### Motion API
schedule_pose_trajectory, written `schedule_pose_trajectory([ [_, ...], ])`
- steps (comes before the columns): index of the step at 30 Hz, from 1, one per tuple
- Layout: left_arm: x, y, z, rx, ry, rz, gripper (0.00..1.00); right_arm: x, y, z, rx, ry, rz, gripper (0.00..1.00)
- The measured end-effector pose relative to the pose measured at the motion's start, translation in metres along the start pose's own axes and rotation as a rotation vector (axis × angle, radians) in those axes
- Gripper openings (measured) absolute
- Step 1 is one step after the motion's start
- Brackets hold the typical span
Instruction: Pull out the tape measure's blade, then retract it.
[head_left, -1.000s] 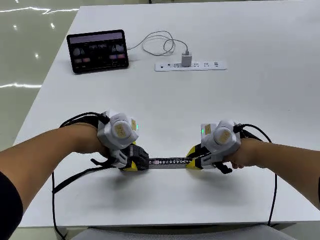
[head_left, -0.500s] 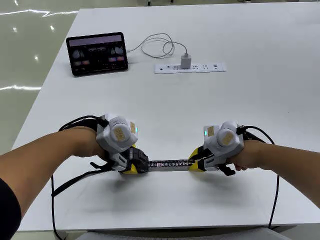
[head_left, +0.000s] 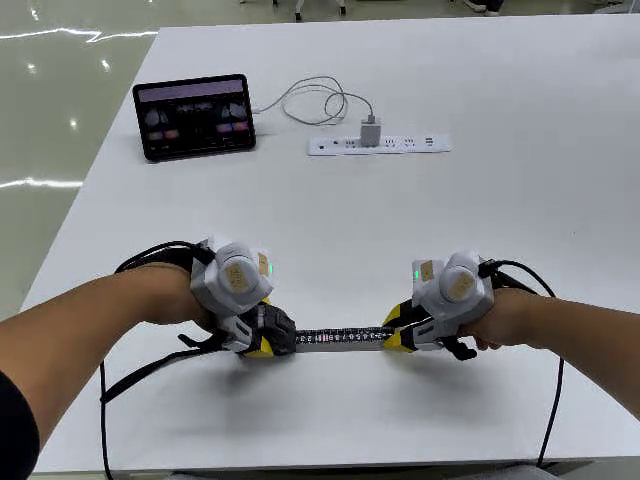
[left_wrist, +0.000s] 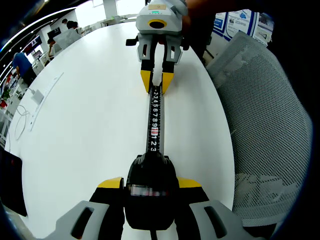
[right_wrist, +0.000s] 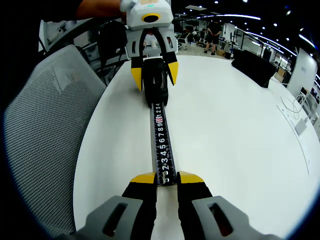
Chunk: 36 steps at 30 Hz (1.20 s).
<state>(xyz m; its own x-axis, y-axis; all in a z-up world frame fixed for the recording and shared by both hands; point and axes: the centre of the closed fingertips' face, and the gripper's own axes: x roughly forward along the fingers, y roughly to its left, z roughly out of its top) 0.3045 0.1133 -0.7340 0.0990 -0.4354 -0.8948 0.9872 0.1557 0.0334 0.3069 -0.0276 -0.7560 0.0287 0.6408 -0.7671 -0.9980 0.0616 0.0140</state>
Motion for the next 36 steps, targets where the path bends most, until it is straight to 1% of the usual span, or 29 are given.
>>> schedule_pose_trajectory([
  [19,0.0,-0.001,0.001,-0.001,-0.005,0.002,0.35,-0.009,-0.001,-0.013,0.012,0.007,-0.011,0.1],
  [36,0.0,-0.001,0.002,-0.002,-0.011,0.002,0.35,-0.016,0.0,-0.02,0.021,0.016,-0.018,0.1],
])
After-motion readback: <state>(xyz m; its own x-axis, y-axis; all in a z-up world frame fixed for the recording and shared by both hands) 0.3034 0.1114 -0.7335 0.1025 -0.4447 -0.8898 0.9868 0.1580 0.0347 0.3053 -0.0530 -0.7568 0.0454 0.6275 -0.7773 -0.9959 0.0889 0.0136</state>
